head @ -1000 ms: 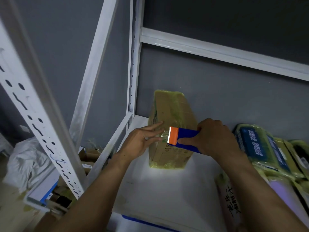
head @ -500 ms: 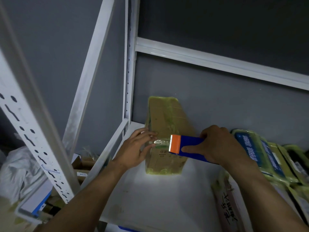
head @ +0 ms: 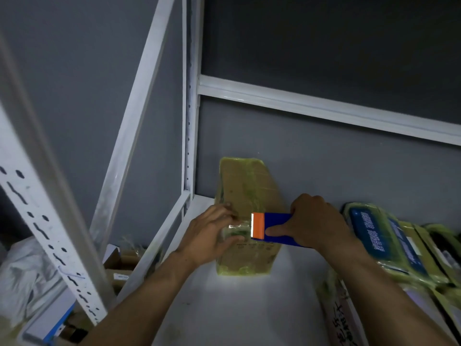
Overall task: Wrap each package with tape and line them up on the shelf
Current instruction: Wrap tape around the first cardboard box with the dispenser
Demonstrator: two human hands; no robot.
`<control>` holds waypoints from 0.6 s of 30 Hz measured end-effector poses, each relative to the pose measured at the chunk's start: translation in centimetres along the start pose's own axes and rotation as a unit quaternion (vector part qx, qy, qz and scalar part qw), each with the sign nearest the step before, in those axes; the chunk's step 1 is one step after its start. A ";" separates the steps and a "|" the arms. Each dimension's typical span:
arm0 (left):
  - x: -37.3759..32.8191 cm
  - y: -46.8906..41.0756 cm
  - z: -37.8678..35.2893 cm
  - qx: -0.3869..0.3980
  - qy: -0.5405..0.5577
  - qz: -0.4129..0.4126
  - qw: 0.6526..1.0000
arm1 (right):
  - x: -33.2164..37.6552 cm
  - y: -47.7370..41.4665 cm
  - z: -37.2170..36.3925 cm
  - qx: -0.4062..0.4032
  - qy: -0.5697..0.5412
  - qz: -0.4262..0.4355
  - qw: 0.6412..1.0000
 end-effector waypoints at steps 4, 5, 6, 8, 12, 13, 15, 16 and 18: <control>0.4 -0.8 -0.8 0.006 0.037 0.003 0.999 | -0.1 -0.2 -0.1 0.005 0.006 0.002 1.000; 0.5 -0.8 -1.0 0.008 0.041 0.010 0.999 | -0.2 -0.3 -0.2 0.008 0.004 0.002 1.000; 0.6 -0.7 -1.1 0.006 0.039 0.015 0.999 | -0.3 -0.3 -0.3 0.010 0.001 0.001 1.000; 0.6 -0.4 -1.3 -0.002 0.030 0.017 0.999 | -0.5 -0.5 -0.5 0.009 -0.006 0.001 1.000; 0.6 0.0 -1.4 0.014 0.008 -0.010 1.000 | -0.7 -0.8 -1.0 0.003 -0.005 0.002 1.000; 0.5 0.0 -1.3 0.013 0.006 -0.017 1.000 | -0.7 -0.8 -1.0 0.001 -0.004 0.001 1.000; 0.2 -0.4 -1.3 0.000 0.010 -0.020 1.000 | -0.8 -0.8 -1.1 -0.002 -0.003 0.001 1.000; 0.1 -0.4 -1.4 -0.004 0.012 -0.016 1.000 | -0.8 -0.8 -1.2 -0.003 -0.004 0.001 1.000; -0.1 -0.4 -1.8 0.003 0.023 0.005 1.000 | -0.9 -0.7 -1.3 -0.004 -0.006 0.002 1.000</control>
Point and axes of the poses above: each hand's wrist, its own y-axis away from the middle knuckle, its own z-axis out of the back of the hand, x = y × z, the point moved 3 cm from there along -y, towards the middle knuckle, and after that the axes turned 13 degrees about y, right-handed, at the moved point
